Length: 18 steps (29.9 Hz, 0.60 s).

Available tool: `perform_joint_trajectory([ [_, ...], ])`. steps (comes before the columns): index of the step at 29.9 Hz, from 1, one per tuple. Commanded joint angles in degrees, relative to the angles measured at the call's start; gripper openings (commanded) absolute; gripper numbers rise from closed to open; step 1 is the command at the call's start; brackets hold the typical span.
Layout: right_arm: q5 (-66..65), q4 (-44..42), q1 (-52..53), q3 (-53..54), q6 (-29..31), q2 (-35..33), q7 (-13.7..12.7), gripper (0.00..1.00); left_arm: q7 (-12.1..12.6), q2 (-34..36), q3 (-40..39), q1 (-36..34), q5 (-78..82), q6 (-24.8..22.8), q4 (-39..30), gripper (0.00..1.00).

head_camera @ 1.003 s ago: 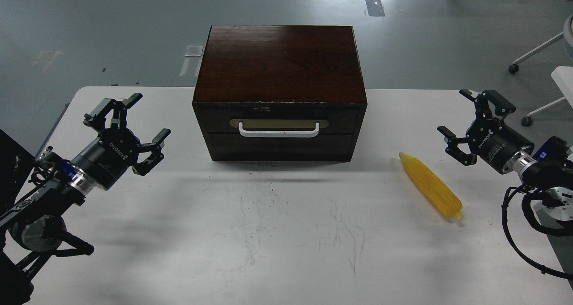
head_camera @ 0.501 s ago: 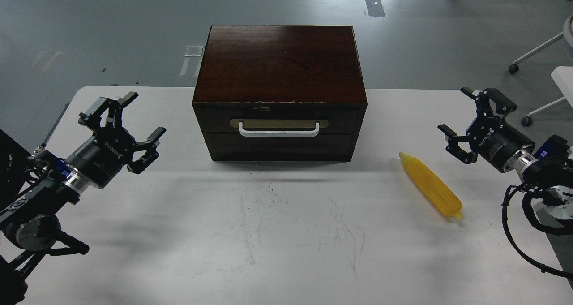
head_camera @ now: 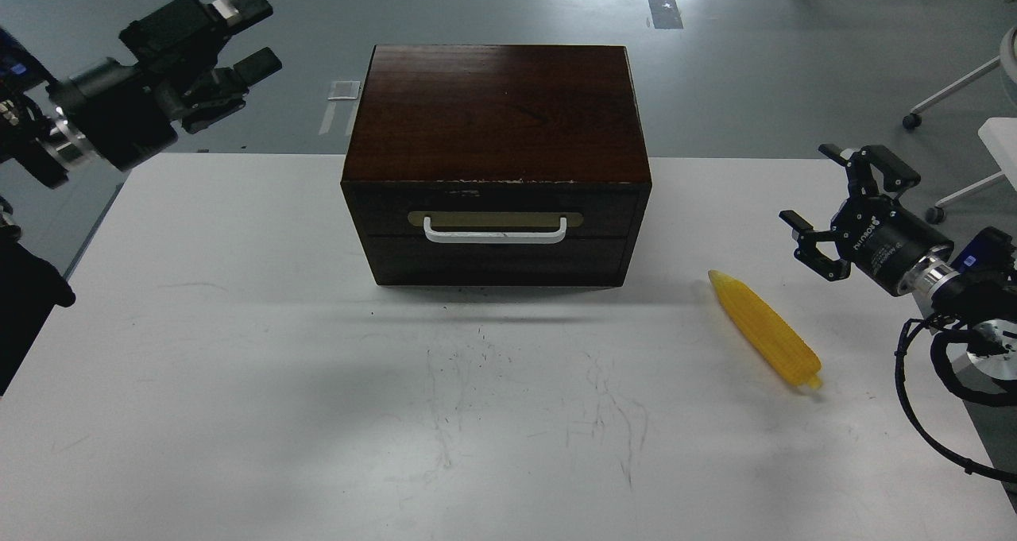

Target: Put corn in drawer with both arms

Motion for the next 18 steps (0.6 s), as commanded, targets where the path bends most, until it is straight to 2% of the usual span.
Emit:
perform_joint_trajectory([
  [1,0.0,0.0,0.05,0.0,0.01,0.02,0.0,1.0,-0.07,-1.04,3.58,-4.88,14.65,0.03,-6.8,0.99],
  [4,0.0,0.0,0.14,0.0,0.01,0.02,0.0,1.0,-0.86,-3.5,10.6,-11.91,23.62,0.03,-9.01,0.99],
  [6,0.0,0.0,0.14,0.0,0.01,0.02,0.0,1.0,-0.92,-5.86,19.63,-19.8,31.34,0.03,-9.27,0.99],
  [12,0.0,0.0,0.05,0.0,0.01,-0.16,0.0,1.0,-0.92,-12.72,36.43,-33.09,39.63,0.03,-7.43,0.99],
  [18,0.0,0.09,-0.04,0.0,0.01,-1.04,0.0,1.0,-0.92,-18.87,44.01,-36.18,48.67,0.03,-2.26,0.99],
])
